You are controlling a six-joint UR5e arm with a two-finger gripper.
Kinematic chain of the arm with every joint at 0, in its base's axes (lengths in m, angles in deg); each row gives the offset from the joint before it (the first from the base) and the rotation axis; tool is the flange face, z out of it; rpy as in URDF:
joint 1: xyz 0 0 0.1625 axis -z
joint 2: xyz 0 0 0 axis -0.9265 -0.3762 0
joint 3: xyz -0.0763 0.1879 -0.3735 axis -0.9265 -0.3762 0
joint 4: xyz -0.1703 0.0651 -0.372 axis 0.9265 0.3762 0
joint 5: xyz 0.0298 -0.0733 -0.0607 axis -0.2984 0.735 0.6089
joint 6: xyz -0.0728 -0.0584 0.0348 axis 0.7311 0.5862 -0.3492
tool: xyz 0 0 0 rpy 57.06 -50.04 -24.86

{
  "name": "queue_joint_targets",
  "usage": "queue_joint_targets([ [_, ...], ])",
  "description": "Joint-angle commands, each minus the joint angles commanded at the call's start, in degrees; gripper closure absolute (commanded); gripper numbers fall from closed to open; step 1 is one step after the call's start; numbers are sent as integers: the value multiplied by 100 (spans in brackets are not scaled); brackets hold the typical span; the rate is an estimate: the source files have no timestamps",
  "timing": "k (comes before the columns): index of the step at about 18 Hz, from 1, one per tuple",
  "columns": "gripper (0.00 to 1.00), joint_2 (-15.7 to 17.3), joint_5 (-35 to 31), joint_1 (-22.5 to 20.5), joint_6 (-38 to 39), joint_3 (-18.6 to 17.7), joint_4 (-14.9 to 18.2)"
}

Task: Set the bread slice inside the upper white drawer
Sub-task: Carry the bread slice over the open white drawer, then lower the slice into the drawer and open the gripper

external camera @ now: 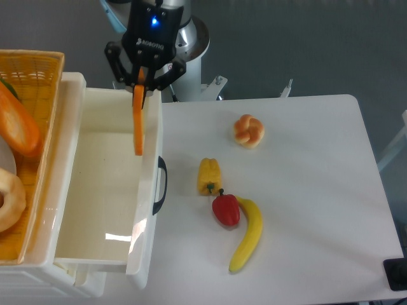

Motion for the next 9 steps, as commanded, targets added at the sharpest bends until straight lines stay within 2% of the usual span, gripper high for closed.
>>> queue_joint_targets([
  [2, 99, -71, 0, 53, -9, 9, 0],
  [5, 90, -202, 0, 176, -44, 17, -9],
  [8, 81, -317, -9, 238, -27, 44, -228],
  [9, 66, -343, -9, 255, -79, 44, -263],
])
